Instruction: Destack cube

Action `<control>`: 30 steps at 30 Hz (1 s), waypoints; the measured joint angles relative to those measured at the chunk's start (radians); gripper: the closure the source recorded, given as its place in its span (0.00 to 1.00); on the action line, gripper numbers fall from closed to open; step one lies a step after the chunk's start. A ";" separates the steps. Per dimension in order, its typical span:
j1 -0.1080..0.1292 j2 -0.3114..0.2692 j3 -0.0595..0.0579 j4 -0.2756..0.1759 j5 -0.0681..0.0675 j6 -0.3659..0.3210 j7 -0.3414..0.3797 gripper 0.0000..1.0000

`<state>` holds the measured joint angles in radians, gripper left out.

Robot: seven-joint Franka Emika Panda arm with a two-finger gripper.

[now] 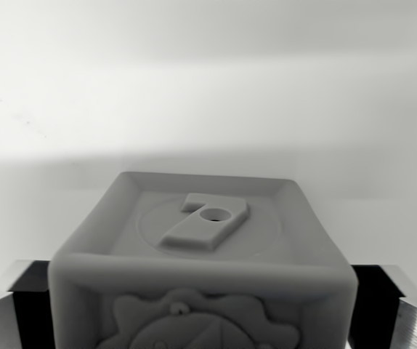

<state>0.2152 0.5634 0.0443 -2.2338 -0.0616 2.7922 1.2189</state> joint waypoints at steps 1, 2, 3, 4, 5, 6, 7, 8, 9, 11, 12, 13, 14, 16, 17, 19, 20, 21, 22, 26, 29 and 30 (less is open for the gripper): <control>0.000 0.000 0.000 0.000 0.000 0.000 0.000 0.00; 0.000 0.000 0.000 0.000 0.000 0.000 0.000 0.00; 0.000 0.000 0.000 0.000 0.000 0.000 0.000 0.00; 0.000 0.000 0.000 0.000 0.000 0.000 0.000 0.00; 0.000 0.000 0.000 0.000 0.000 0.000 0.000 0.00; 0.000 0.000 0.000 0.000 0.000 0.000 0.000 0.00; 0.000 0.000 0.000 0.000 0.000 0.000 0.000 0.00; 0.000 0.000 0.000 0.000 0.000 0.000 0.000 0.00; 0.000 0.000 0.000 0.000 0.000 0.000 0.000 0.00; 0.000 0.000 0.000 0.000 0.000 0.000 0.000 0.00; 0.000 0.000 0.000 0.000 0.000 0.000 0.000 0.00; 0.000 0.000 0.000 0.000 0.000 0.000 0.000 0.00; 0.000 0.000 0.000 0.000 0.000 0.000 0.000 0.00; 0.000 0.000 0.000 0.000 0.000 0.000 0.000 0.00; 0.000 0.000 0.000 0.000 0.000 0.000 0.000 0.00; 0.000 0.000 0.000 0.000 0.000 0.000 0.000 0.00; 0.000 0.000 0.000 0.000 0.000 0.000 0.000 0.00; 0.000 -0.001 0.000 0.000 0.000 -0.001 0.000 0.00; 0.000 -0.002 0.000 0.000 0.000 -0.001 0.000 0.00; 0.000 -0.016 0.000 -0.004 0.000 -0.009 0.000 0.00; -0.001 -0.029 0.001 -0.008 0.000 -0.017 -0.001 0.00; -0.001 -0.035 0.001 -0.010 0.000 -0.021 -0.001 0.00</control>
<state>0.2140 0.5288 0.0455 -2.2433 -0.0616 2.7709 1.2182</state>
